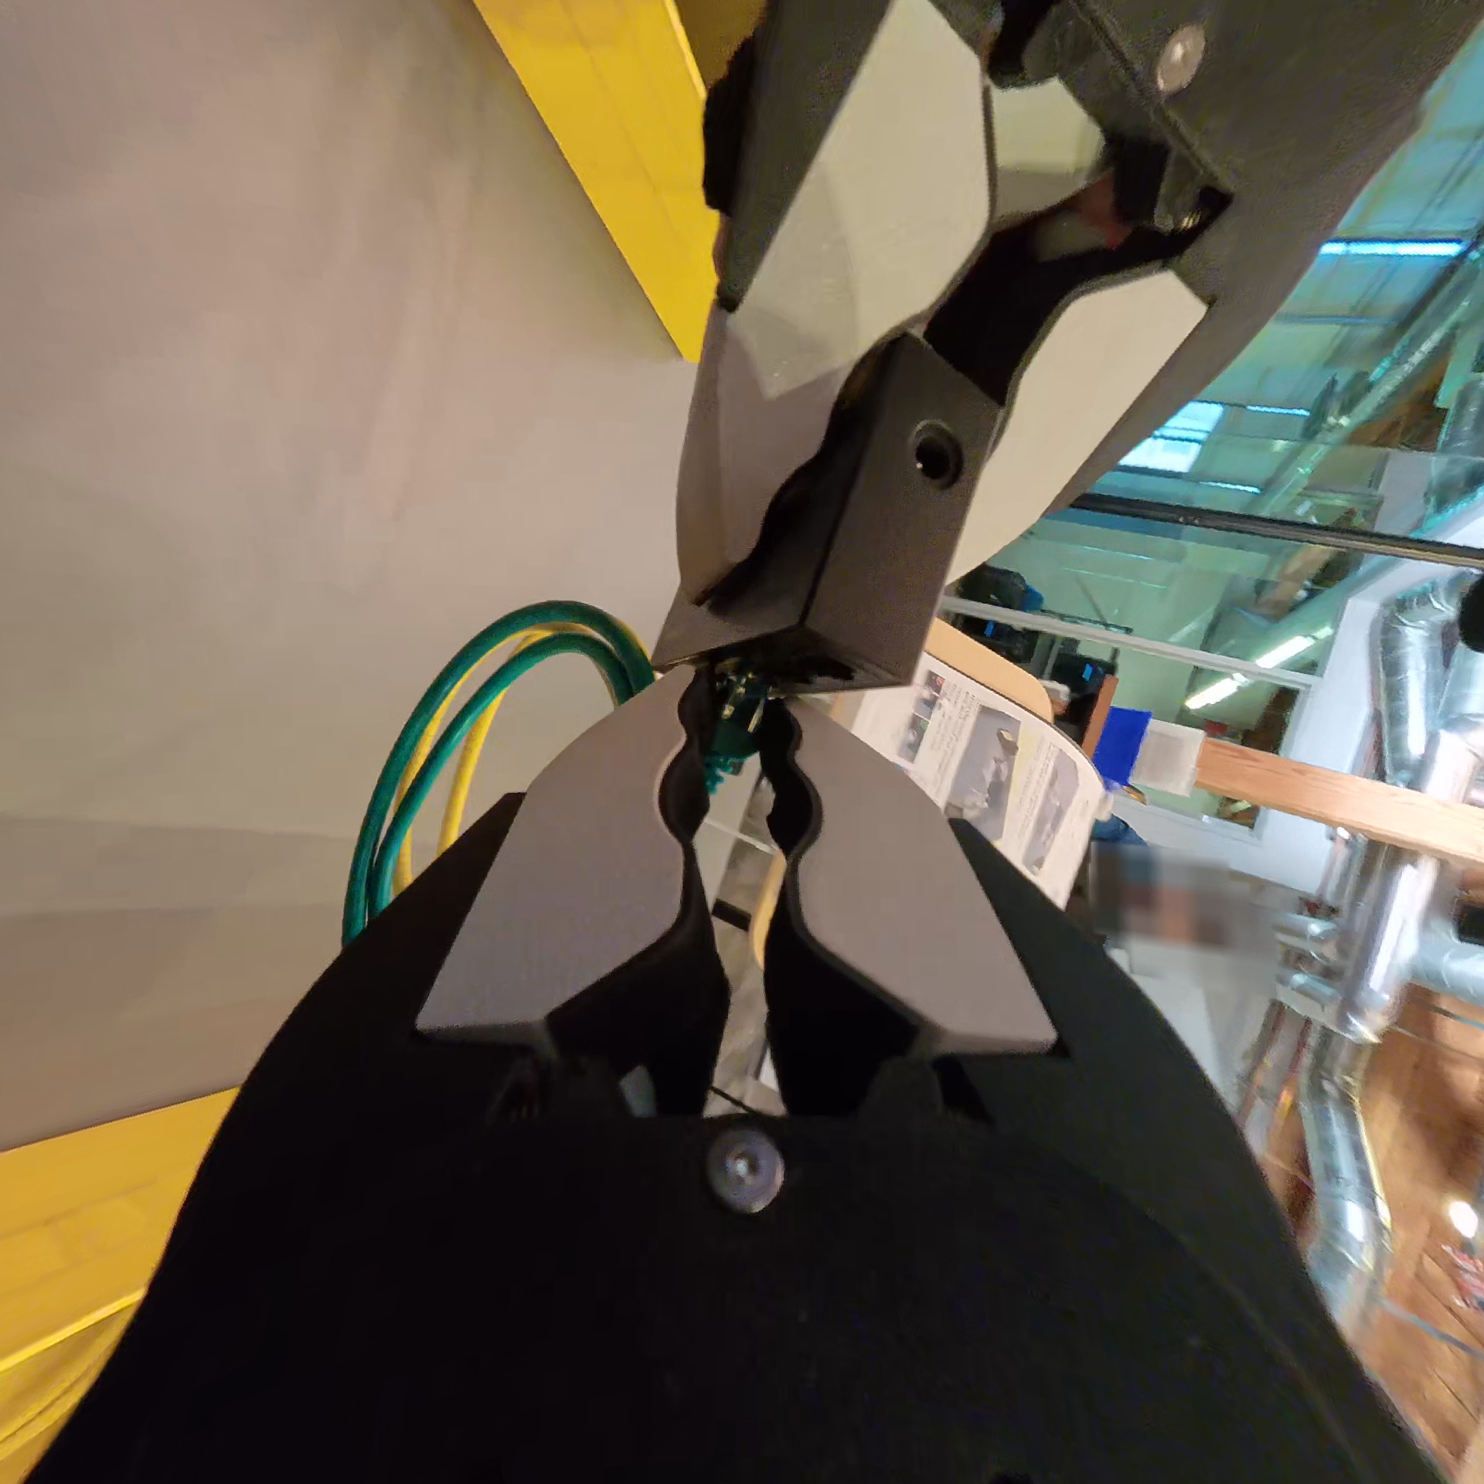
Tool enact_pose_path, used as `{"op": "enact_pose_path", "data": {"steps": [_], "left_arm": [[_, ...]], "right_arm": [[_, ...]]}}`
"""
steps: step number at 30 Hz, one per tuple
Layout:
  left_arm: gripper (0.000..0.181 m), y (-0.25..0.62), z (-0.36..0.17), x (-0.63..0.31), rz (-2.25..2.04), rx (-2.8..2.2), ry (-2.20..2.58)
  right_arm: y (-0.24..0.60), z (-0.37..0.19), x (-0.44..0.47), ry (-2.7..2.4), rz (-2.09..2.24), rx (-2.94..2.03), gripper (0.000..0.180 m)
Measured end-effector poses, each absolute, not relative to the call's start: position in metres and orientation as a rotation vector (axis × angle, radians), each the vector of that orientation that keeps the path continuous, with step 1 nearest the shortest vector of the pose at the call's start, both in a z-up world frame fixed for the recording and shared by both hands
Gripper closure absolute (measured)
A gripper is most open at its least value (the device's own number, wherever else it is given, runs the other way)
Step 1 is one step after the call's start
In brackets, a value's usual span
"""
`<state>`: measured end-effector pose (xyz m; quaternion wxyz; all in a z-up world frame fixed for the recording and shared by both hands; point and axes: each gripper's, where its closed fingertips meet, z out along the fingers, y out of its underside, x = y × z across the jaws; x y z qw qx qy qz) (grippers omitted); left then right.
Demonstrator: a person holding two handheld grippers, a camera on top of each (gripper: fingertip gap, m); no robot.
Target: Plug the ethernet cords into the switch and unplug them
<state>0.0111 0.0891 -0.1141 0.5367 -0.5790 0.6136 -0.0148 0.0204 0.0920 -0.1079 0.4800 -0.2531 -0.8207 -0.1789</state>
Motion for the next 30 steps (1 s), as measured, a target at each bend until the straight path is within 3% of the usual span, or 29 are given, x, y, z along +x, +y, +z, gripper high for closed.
{"op": "enact_pose_path", "data": {"steps": [6,17,30], "left_arm": [[0.15,0.086,-0.114,0.016,-0.107,-1.391,1.454],[0.151,0.095,-0.112,0.008,0.294,-1.397,1.488],[0.151,0.097,-0.122,0.011,0.244,-1.472,1.479]], "right_arm": [[0.086,-0.108,0.026,-2.021,-0.184,-0.738,0.169],[0.097,-0.111,0.024,-1.948,-0.31,-0.819,0.165],[0.102,-0.12,0.028,-1.989,-0.386,-0.84,0.168]]}}
